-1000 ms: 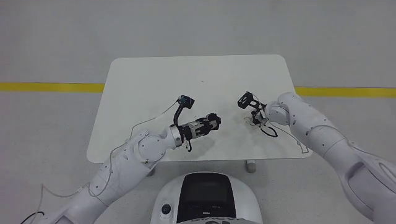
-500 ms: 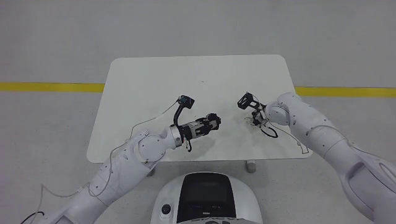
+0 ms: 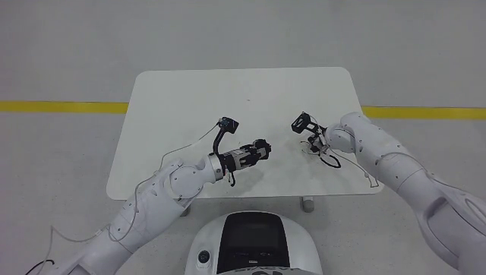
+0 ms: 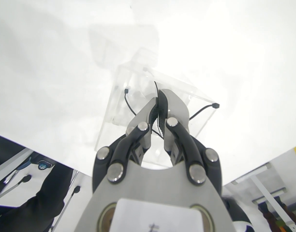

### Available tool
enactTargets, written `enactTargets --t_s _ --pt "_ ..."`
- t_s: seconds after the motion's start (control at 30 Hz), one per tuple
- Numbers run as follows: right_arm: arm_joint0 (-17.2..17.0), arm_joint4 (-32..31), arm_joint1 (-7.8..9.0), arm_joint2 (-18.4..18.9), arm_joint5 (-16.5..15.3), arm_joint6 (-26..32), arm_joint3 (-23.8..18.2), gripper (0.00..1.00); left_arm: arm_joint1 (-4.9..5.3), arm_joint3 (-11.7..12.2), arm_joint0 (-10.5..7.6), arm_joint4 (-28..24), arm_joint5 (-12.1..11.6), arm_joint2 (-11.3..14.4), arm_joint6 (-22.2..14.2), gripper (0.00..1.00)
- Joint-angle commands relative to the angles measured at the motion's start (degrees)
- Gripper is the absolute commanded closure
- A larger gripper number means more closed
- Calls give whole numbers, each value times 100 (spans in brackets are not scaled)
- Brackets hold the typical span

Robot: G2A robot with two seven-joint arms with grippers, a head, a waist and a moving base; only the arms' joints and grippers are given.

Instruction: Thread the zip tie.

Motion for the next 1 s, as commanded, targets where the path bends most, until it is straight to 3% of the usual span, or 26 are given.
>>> enactTargets --t_s 0.0,0.2,0.53,0.77,0.9,0.97 --pt "-17 -31 37 54 0 -35 -74 100 0 0 0 0 0 0 0 100" --pt "-158 -14 255 298 0 -144 -488 100 0 0 0 0 0 0 0 100" --pt "-616 296 851 955 0 -449 -1306 100 0 0 0 0 0 0 0 100" --pt "-1025 944 1245 1337 0 -961 -1837 100 0 0 0 0 0 0 0 100" --pt "-1251 1664 1459 1452 0 -1406 -2151 100 0 0 0 0 0 0 0 100" --pt "-1260 1712 1476 1454 0 -1425 -2170 100 0 0 0 0 0 0 0 100"
